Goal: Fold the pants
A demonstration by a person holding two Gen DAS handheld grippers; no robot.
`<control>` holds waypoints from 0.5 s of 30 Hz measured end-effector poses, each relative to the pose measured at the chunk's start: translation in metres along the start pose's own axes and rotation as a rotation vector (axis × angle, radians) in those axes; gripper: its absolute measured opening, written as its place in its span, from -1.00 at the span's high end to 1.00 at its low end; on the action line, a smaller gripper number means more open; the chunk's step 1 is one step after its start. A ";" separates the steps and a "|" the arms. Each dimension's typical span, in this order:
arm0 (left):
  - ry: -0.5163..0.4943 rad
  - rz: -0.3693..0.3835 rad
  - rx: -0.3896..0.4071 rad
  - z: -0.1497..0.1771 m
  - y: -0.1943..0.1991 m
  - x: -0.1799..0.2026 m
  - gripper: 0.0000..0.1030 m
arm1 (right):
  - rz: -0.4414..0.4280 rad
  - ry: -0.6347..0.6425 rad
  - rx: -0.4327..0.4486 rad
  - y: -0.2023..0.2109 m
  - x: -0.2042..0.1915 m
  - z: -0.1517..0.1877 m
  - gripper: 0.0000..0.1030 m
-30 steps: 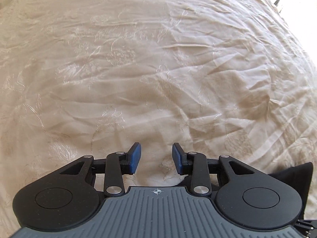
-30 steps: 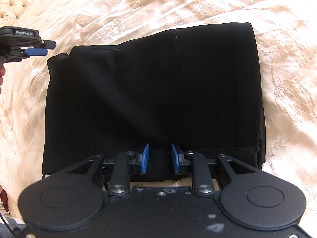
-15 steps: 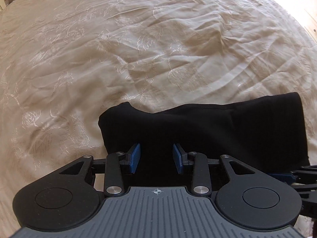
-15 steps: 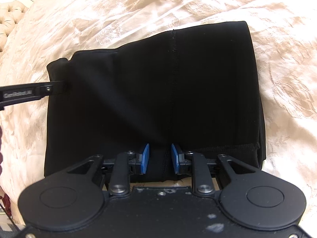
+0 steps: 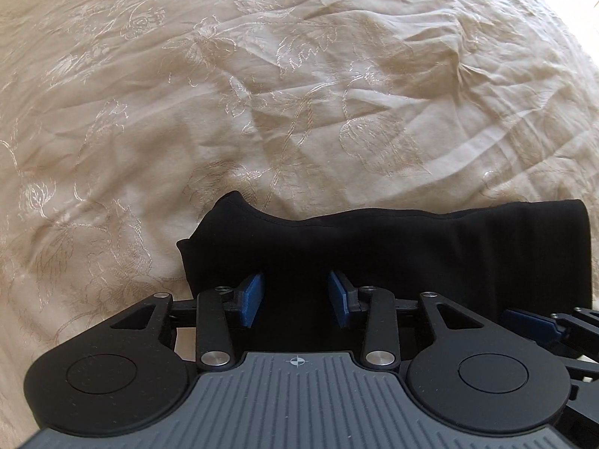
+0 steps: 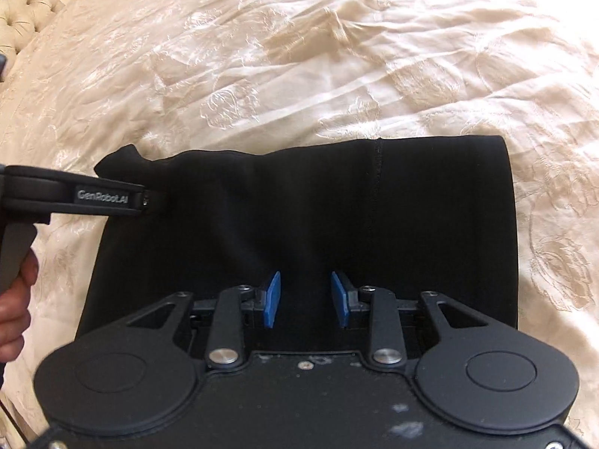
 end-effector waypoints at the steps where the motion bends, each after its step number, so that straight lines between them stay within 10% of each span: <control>1: 0.000 -0.006 -0.002 -0.001 -0.002 0.002 0.26 | -0.002 0.003 -0.011 -0.004 0.000 -0.001 0.35; 15: -0.029 -0.080 -0.013 -0.003 -0.011 0.024 0.19 | 0.021 0.130 -0.048 -0.021 -0.030 -0.009 -0.38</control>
Point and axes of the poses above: each gripper's, at about its wrist camera, not at the fingertips, and y roughly against the way its jaws point, x to its right, z to its underside, the point moved 4 cm from there along -y, roughly the way its jaws point, and after that the axes turned 13 degrees about y, right-handed, at the moved point
